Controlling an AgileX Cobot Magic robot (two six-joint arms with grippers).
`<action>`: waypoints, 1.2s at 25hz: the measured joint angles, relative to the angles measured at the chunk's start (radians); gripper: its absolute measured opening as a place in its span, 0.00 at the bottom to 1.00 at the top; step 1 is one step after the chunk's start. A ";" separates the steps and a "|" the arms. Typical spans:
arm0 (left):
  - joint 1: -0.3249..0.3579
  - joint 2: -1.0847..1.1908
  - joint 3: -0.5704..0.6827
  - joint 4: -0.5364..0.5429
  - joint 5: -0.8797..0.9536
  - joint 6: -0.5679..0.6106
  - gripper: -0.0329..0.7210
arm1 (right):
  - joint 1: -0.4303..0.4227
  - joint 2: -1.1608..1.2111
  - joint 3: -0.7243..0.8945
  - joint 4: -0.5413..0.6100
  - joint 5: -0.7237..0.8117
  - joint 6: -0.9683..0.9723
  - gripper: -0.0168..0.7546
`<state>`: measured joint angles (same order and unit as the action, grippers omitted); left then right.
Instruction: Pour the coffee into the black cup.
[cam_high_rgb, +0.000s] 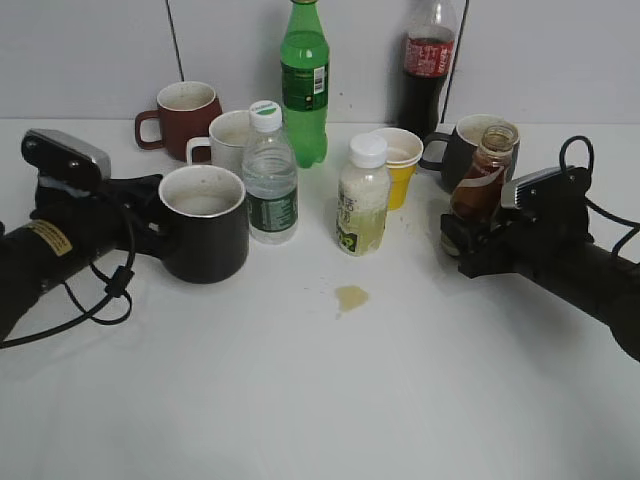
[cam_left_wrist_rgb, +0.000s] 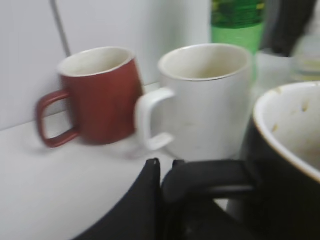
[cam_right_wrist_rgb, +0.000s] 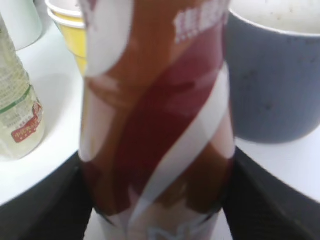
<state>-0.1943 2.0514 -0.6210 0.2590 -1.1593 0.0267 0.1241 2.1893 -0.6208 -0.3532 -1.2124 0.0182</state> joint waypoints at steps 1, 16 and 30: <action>-0.020 -0.001 0.002 0.001 0.000 0.000 0.09 | 0.000 0.002 -0.009 -0.007 0.000 0.001 0.69; -0.195 -0.003 0.004 0.092 0.000 -0.010 0.09 | 0.000 -0.065 -0.031 -0.105 0.057 0.007 0.69; -0.251 -0.006 0.004 0.109 0.000 -0.021 0.09 | 0.213 -0.388 -0.031 -0.116 0.286 -0.367 0.69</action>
<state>-0.4453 2.0458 -0.6167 0.3677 -1.1593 0.0058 0.3372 1.8009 -0.6521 -0.4692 -0.9269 -0.3492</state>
